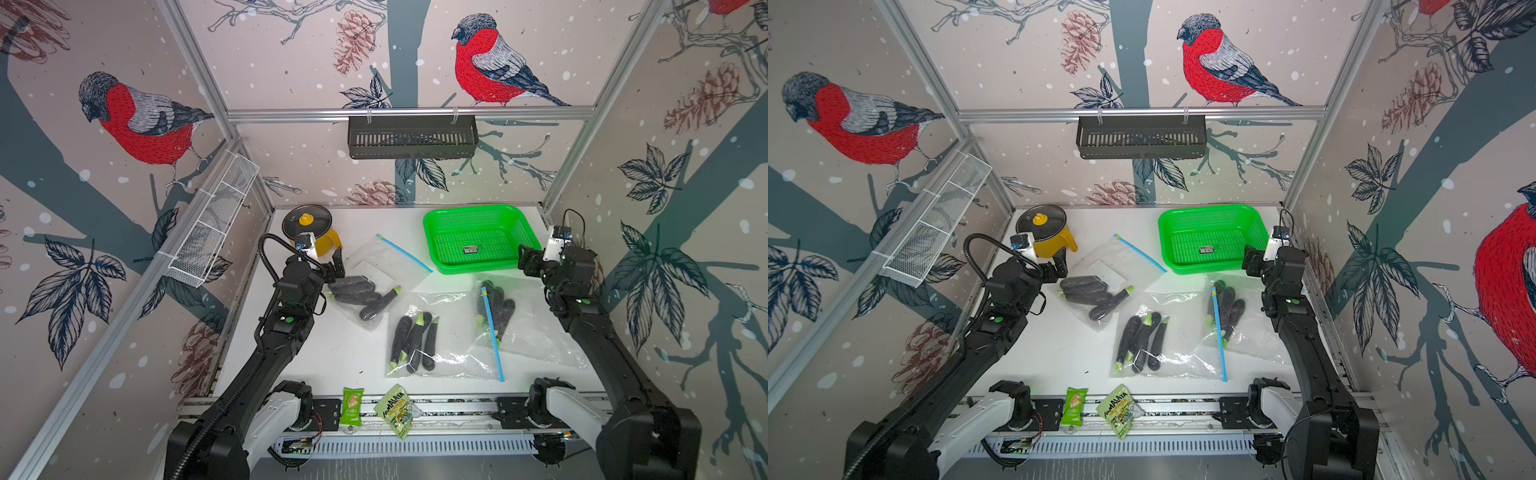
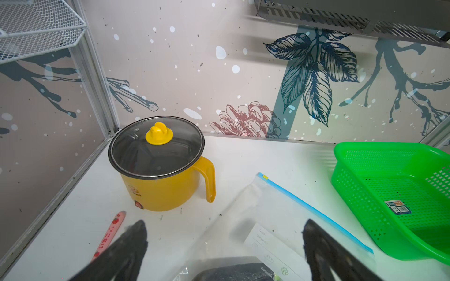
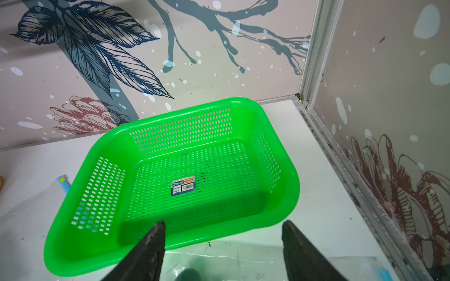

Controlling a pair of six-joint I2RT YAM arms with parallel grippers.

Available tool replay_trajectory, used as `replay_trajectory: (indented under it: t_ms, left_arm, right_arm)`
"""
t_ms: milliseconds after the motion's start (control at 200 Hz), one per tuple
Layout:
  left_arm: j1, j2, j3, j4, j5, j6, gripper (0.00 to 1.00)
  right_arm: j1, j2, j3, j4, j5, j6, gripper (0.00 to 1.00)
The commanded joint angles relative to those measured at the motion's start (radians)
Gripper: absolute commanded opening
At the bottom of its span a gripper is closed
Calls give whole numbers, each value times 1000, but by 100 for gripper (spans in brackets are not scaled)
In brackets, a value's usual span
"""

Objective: Place the eggplant in a zip-top bag and seal the zipper
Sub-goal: Reset both arms

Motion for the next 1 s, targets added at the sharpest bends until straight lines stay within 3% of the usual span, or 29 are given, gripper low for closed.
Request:
replay_trajectory:
  t_ms: [0, 100, 145, 355, 630, 996]
  left_arm:
    - [1, 4, -30, 56, -44, 9, 98]
    - [2, 8, -72, 113, -49, 30, 98]
    - [2, 12, -94, 140, -56, 38, 98]
    - [29, 54, -178, 280, -116, 39, 98]
    - [159, 123, -290, 467, 21, 36, 98]
    - [185, 337, -330, 695, 3, 107, 97]
  right_arm:
    - [-2, 12, -43, 103, 15, 25, 77]
    - [6, 15, -96, 161, 35, 22, 86]
    - [19, 11, -121, 193, 60, 13, 100]
    - [66, 36, -220, 356, 194, -9, 100]
    - [102, 156, -347, 668, 367, -41, 100]
    - [112, 285, -386, 861, 389, -65, 100]
